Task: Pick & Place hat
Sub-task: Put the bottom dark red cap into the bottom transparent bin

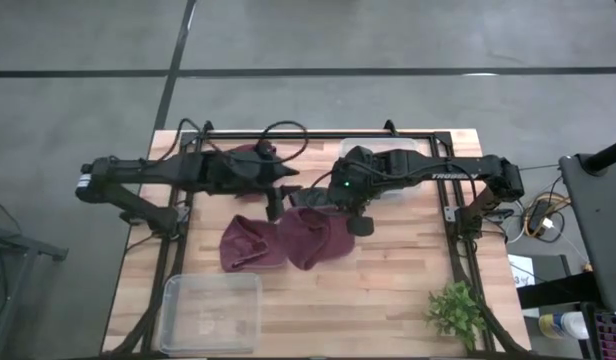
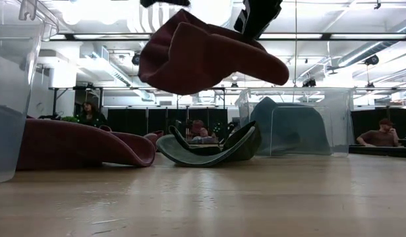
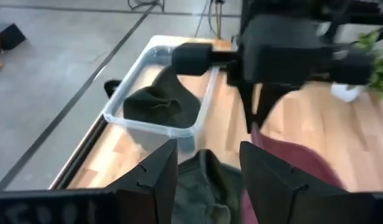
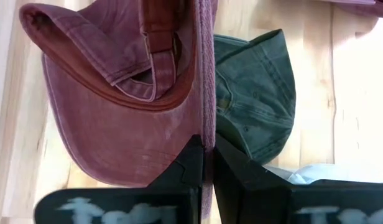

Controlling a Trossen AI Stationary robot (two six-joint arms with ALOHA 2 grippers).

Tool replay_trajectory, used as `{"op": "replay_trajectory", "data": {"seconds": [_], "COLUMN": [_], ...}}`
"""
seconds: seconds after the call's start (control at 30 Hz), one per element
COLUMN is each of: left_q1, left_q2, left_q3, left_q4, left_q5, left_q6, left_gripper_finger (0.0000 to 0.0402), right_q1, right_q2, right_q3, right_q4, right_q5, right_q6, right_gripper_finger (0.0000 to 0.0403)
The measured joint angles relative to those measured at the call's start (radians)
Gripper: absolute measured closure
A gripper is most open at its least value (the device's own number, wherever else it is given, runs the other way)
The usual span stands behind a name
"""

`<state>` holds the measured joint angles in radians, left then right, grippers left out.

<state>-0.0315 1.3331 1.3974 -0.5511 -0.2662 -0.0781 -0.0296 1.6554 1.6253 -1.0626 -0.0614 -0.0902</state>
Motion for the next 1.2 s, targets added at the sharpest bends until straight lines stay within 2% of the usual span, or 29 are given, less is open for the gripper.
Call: {"op": "replay_trajectory", "data": {"seconds": [0.13, 0.4, 0.63, 1.03, 1.2], "left_q1": [0.013, 0.019, 0.024, 0.026, 0.026], "left_q2": [0.052, 0.137, 0.171, 0.141, 0.139], "left_q3": [0.004, 0.005, 0.006, 0.043, 0.056], "left_q4": [-0.011, 0.003, 0.02, 0.037, 0.032], "left_q5": [0.069, 0.067, 0.112, 0.177, 0.208], "left_q6": [-0.015, -0.02, -0.026, -0.031, -0.079], "left_gripper_finger": [0.0236, 0.0236, 0.0236, 0.0236, 0.0236], "right_q1": [0.002, 0.001, 0.001, 0.001, 0.001], "right_q2": [0.0, 0.0, 0.0, 0.0, 0.0], "right_q3": [0.0, 0.0, 0.0, -0.001, -0.001], "right_q4": [0.0, 0.026, 0.026, 0.029, 0.033], "right_q5": [0.0, 0.0, 0.0, 0.002, 0.009], "right_q6": [-0.011, -0.015, -0.018, -0.01, -0.006], "right_gripper_finger": [0.039, 0.039, 0.039, 0.039, 0.039]}}
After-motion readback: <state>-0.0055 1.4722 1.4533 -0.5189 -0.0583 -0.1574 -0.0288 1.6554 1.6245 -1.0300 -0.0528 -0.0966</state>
